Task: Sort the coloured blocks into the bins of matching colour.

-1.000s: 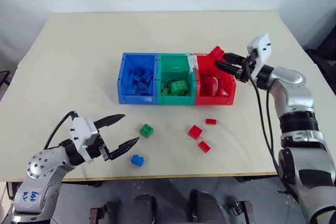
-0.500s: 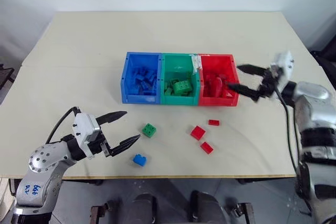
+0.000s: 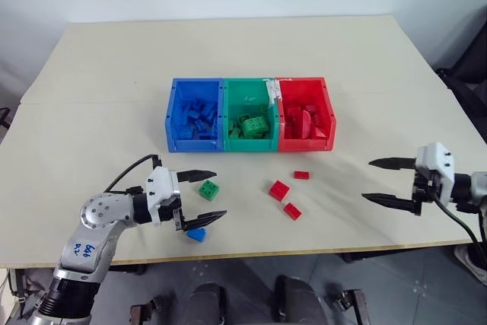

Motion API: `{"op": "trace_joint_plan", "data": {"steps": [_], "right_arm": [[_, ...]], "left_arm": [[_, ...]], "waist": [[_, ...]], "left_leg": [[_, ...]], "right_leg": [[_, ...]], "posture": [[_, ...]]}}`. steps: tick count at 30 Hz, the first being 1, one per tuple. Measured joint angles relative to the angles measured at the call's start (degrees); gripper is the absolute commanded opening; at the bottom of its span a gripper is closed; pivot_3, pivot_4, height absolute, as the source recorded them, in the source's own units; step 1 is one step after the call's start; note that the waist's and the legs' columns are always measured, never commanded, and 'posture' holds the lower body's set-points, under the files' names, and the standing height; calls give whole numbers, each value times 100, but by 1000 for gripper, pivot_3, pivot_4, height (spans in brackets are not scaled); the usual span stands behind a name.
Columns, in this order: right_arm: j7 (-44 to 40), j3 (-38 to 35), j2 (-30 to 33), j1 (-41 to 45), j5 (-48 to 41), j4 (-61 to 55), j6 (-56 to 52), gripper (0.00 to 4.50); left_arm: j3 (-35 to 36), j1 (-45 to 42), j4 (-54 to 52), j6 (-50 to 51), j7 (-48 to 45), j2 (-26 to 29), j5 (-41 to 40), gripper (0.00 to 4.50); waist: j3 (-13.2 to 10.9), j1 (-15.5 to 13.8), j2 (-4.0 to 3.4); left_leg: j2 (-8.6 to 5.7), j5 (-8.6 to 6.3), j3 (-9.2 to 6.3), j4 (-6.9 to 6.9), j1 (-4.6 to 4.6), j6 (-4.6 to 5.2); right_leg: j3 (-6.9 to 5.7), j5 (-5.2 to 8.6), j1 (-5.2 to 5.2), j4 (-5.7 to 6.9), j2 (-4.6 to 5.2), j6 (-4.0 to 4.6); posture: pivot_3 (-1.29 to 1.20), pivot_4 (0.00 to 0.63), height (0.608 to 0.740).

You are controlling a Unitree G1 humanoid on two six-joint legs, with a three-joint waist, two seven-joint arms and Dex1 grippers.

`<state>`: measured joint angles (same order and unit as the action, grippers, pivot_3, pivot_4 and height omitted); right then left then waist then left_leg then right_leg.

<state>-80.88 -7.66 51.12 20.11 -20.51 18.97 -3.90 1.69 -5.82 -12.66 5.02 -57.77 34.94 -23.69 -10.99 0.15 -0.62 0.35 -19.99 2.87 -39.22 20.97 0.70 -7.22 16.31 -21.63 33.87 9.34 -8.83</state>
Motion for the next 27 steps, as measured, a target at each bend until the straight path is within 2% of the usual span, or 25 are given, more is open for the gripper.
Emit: {"op": "trace_joint_plan", "data": {"steps": [6,9,13,22,27], "right_arm": [[313,1156,-809,953,664,155,-335,4472],[457,1437,-1048,1273,946,377,-313,4472],[590,1576,-1167,1577,1191,713,-34,3568],[182,1832,-1107,1731,1387,779,397,497],[148,1406,-1120,1691,742,335,-320,435]], "left_arm": [[473,622,-90,-79,104,206,-2,4500],[606,913,-339,-58,233,208,-3,4500],[662,1210,-712,0,384,206,-6,4500],[684,1304,-884,21,572,206,-6,4500],[684,1257,-880,21,603,163,-15,4500]], "waist": [[0,-16,0],[0,-67,0],[1,-59,2],[1,-12,2],[-1,-13,0]], "left_leg": [[-4,0,-13,-2,12,0],[-15,-2,-25,-4,19,3],[-16,-2,-25,-4,18,3],[-14,-2,-24,-4,15,2],[-12,-2,-26,-4,18,3]], "right_leg": [[-5,0,-4,-1,2,1],[-10,0,-4,-3,11,0],[-13,0,-2,-3,11,1],[-14,0,1,-1,9,1],[-15,0,-1,-2,9,1]], "posture": [[0,150,740],[0,150,740],[0,150,740],[0,150,740],[0,150,740]]}}
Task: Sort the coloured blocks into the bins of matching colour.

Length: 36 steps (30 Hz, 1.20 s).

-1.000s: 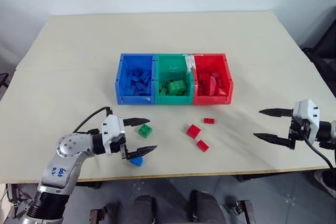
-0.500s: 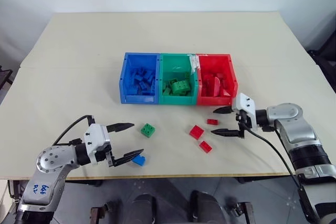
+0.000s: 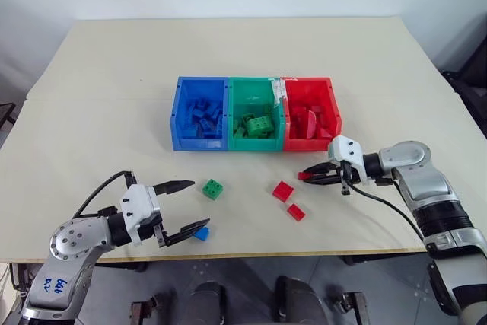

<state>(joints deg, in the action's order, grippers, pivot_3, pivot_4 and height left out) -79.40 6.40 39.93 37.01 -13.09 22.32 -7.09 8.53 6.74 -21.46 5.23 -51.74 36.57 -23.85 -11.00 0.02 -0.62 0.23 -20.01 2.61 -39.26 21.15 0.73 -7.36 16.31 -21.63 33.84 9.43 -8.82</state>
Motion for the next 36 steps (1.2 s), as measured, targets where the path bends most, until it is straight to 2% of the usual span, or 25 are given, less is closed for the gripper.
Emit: {"op": "trace_joint_plan", "data": {"steps": [4,7,10,16,21,22,29,32,36], "right_arm": [[573,-570,-177,684,-445,-49,-575,435],[1370,-896,-411,1431,-361,587,-444,435],[1745,-856,-537,1852,-52,1364,-228,435],[2014,-845,-814,2019,186,2487,260,2533],[1866,-976,-691,1951,156,2461,595,4251],[1725,-1056,-607,1815,71,2286,593,4434],[174,-1648,649,-893,-930,-190,39,4434],[-21,-2131,1163,-2198,-1074,-856,-56,4434],[7,-2659,1303,-2889,-1125,-1068,-33,4434]], "left_arm": [[12,-174,6,58,158,-170,-104,4500],[59,-273,8,191,325,-266,-208,4500],[167,-409,0,299,470,-325,-338,4500],[228,-446,0,397,526,-305,-377,4500],[224,-448,0,398,474,-278,-377,4500],[214,-459,4,398,456,-276,-376,4500],[-307,-925,493,167,-23,-264,-151,4500],[-735,-1227,686,-45,-323,-266,60,4500],[-1087,-1360,851,-226,-560,-325,178,4500]], "waist": [[0,18,0],[0,24,0],[1,7,1],[0,24,0],[0,10,0],[0,-7,0],[0,-151,-1],[1,-188,-3],[1,-42,-3]], "left_leg": [[1,1,-16,0,-4,-1],[1,1,-11,0,-3,-3],[-1,1,-3,0,4,-2],[-5,0,0,6,9,0],[-4,0,0,6,8,0],[-4,0,-4,6,8,0],[-9,-4,0,6,10,6],[-10,-4,4,6,2,6],[0,-3,35,6,-18,5]], "right_leg": [[4,0,-2,3,0,0],[3,1,-4,5,-3,1],[-2,1,-4,3,-2,2],[-3,1,-8,-1,-1,1],[-2,1,-8,-1,-1,1],[-5,1,-5,-2,-1,1],[-12,1,1,-11,0,1],[-11,0,5,-11,2,0],[14,-3,5,-6,-1,-6]], "posture": [[0,150,740],[0,150,740],[0,150,740],[0,150,740],[0,150,740],[0,150,740],[0,150,740],[0,150,740],[0,150,740]]}}
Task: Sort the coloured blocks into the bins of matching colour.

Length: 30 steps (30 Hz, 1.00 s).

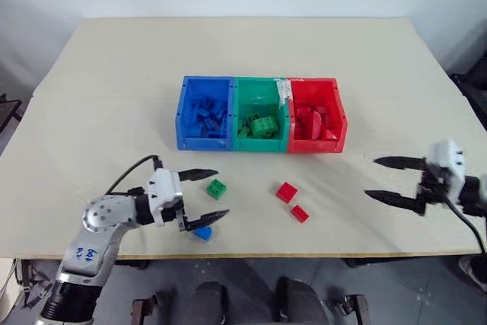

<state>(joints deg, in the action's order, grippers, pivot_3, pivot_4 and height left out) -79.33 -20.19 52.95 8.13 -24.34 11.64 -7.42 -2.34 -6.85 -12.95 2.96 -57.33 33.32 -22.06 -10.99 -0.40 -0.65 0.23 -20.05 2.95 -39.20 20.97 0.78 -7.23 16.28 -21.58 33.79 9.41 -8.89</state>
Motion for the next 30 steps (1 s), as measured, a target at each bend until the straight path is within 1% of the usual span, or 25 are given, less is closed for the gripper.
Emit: {"op": "trace_joint_plan", "data": {"steps": [3,6,8,10,13,15,17,21,24,27,30], "right_arm": [[-39,-197,79,-574,0,-244,147,4434],[38,-75,73,-806,-128,-908,-154,4434],[136,161,72,-794,-231,-1489,-454,4434],[278,443,69,-672,-270,-1828,-774,4434],[602,1139,-10,-303,-289,-2443,-1416,4434],[701,1511,-45,-221,-285,-2715,-1687,4434],[826,1850,-159,-128,-203,-2800,-1791,4434],[1184,2535,-662,50,275,-2627,-1630,4434],[1295,2684,-898,58,445,-2425,-1332,4434],[1393,2727,-1063,71,537,-2268,-1093,3841],[1477,2701,-1084,115,559,-2098,-961,2906]], "left_arm": [[-209,-150,43,-117,-202,-76,13,4500],[-251,-159,55,-123,-325,-75,2,4500],[-244,-159,67,-123,-357,-75,-9,4500],[-169,-96,66,-117,-365,-43,-30,4500],[93,164,16,-65,-361,155,-124,4500],[262,320,-8,-33,-362,280,-149,4500],[452,534,-97,7,-345,384,-188,4500],[726,903,-399,99,-241,516,-260,4500],[813,1001,-530,156,-161,516,-277,4500],[813,1063,-694,203,-87,516,-277,4500],[849,1124,-744,222,-16,516,-278,4500]], "waist": [[1,16,-2],[1,50,-3],[1,36,-3],[1,9,-2],[1,11,-2],[1,-1,-2],[1,-67,0],[2,-127,4],[3,-106,5],[4,-87,8],[5,-85,7]], "left_leg": [[3,2,-5,0,-2,-3],[5,2,-4,0,-7,-3],[6,3,-15,-1,-8,-3],[4,2,-25,-4,-4,-3],[5,2,-59,-4,-2,-3],[4,2,-67,-4,4,-4],[-1,1,-73,-5,10,-2],[-9,0,-74,-6,17,0],[-10,0,-72,-5,15,0],[-7,0,-68,-5,9,-1],[-6,1,-66,-5,7,-1]], "right_leg": [[1,0,0,6,-2,1],[10,0,-1,7,-2,1],[11,0,0,9,-2,1],[11,0,-1,7,-1,1],[9,0,-2,7,-1,1],[2,1,-4,4,-1,3],[-2,1,-4,1,1,2],[-8,1,-3,-1,5,2],[-8,1,-3,-1,6,2],[-7,1,-1,3,3,2],[-4,1,-2,5,2,2]], "posture": [[0,150,740],[0,150,740],[0,150,740],[0,150,740],[0,150,740],[0,150,740],[0,150,740],[0,150,740],[0,150,740],[0,150,740],[0,150,740]]}}
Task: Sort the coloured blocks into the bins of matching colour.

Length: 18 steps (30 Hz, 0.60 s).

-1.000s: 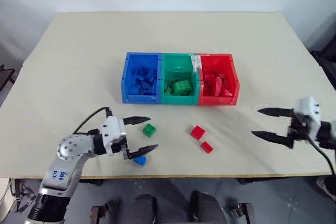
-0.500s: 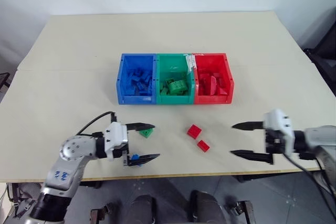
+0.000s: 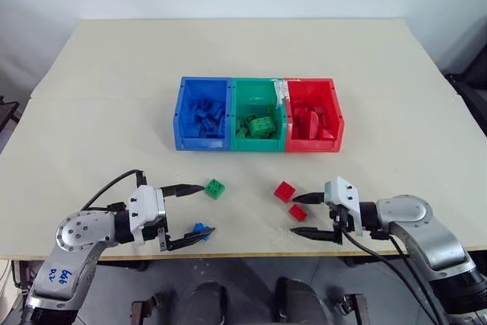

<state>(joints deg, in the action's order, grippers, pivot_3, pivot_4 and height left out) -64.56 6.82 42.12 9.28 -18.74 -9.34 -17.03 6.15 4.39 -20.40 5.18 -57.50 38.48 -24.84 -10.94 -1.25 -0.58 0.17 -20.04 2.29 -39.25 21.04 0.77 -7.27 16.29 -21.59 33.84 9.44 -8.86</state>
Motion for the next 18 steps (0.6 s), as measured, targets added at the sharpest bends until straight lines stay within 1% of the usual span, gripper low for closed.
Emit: {"op": "trace_joint_plan", "data": {"steps": [7,10,13,15,18], "right_arm": [[-79,-121,41,91,25,341,290,516],[-177,-190,39,153,-87,460,323,471],[-240,-540,31,490,-537,487,59,471],[-195,-812,12,860,-847,538,-208,471],[50,-1156,-131,1803,-1082,1052,-429,471]], "left_arm": [[33,-34,33,-5,72,-24,2,4500],[19,-190,64,-28,133,-95,7,4500],[14,-206,64,-22,277,-246,2,4500],[51,-192,57,-4,386,-296,-13,4500],[213,-176,34,46,636,-456,-99,4500]], "waist": [[0,-21,1],[0,-9,1],[0,6,0],[0,16,0],[-1,41,0]], "left_leg": [[-2,0,3,0,5,1],[-2,0,6,0,5,1],[2,0,0,0,4,1],[5,0,-1,0,3,0],[5,1,-2,0,2,0]], "right_leg": [[-4,0,0,-2,0,0],[-4,0,0,-2,0,0],[-2,0,-1,-1,-1,0],[-2,0,-1,-1,-3,0],[-1,0,-2,0,-3,0]], "posture": [[0,150,740],[0,150,740],[0,150,740],[0,150,740],[0,150,740]]}}
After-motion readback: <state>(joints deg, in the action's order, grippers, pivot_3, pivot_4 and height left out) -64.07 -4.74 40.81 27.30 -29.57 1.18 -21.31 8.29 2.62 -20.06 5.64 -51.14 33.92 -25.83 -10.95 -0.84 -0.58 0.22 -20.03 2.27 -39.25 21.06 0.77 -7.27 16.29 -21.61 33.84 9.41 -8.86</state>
